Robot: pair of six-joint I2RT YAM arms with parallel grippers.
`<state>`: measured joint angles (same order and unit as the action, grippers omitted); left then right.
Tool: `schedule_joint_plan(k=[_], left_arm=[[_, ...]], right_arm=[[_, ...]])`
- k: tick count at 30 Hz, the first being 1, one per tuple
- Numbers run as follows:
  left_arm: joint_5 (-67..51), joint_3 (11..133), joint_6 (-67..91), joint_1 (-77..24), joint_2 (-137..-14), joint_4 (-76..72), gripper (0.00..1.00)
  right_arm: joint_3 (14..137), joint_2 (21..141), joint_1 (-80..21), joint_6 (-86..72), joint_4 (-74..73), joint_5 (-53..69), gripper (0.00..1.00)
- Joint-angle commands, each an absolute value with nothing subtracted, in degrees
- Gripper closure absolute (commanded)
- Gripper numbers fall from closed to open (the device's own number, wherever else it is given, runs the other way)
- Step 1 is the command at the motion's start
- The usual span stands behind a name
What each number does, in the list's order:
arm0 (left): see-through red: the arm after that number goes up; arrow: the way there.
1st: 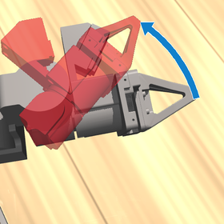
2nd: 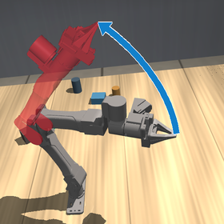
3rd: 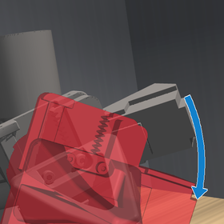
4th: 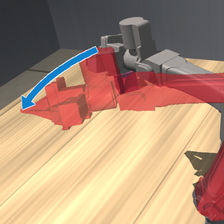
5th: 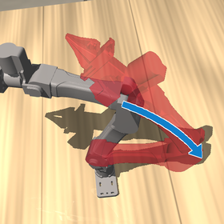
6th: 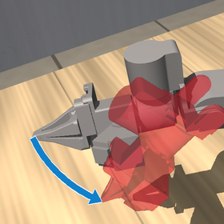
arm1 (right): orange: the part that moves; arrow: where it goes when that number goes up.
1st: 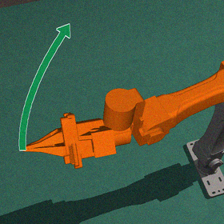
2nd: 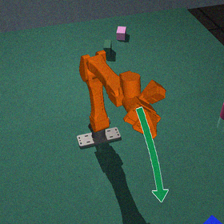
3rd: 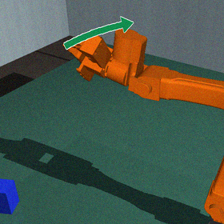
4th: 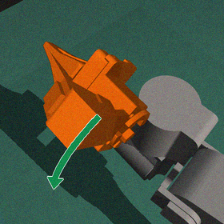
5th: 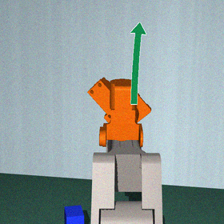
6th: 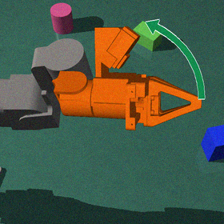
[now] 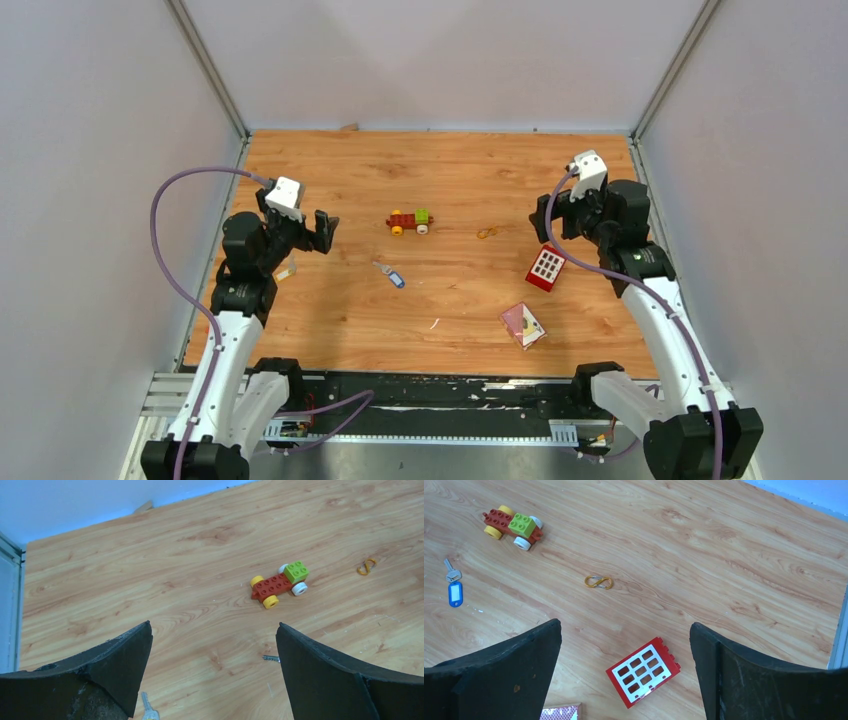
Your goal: Put the keys on the keyring
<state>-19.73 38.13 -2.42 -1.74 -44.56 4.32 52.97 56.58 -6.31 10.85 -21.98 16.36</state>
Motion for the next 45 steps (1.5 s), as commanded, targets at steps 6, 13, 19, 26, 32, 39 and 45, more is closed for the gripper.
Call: schedule_joint_plan(k=[6, 13, 19, 26, 32, 39, 45], left_arm=[[-18.5, 38.8, -2.2, -1.5, -43.9, 3.8, 0.00], [-18.8, 40.2, -3.8, -1.5, -44.6, 6.4, 0.00], [-26.3, 43.6, -9.4, -1.4, -46.6, 13.8, 0.00], [-28.2, 43.7, -10.2, -1.5, -46.8, 14.3, 0.00], [-29.4, 42.8, -10.2, -1.5, -46.0, 13.6, 0.00], [-30.1, 42.2, -10.3, -1.5, -46.3, 13.2, 0.00], [-30.0, 41.9, -10.5, -1.5, -46.7, 12.9, 0.00]], right_arm=[[51.3, 53.0, -6.5, 12.8, -18.7, 18.5, 0.00], [50.6, 51.2, -6.5, 18.7, -21.3, 29.8, 0.00], [52.4, 54.6, -7.2, 19.2, -19.6, 25.0, 0.00], [59.2, 70.9, -12.7, 23.7, -20.9, 16.7, 0.00], [72.3, 90.4, -14.4, 28.6, -29.0, 14.7, 0.06], [84.5, 106.3, -15.5, 36.4, -39.3, 16.4, 0.20], [86.3, 112.1, -17.9, 44.1, -42.2, 16.8, 0.24]])
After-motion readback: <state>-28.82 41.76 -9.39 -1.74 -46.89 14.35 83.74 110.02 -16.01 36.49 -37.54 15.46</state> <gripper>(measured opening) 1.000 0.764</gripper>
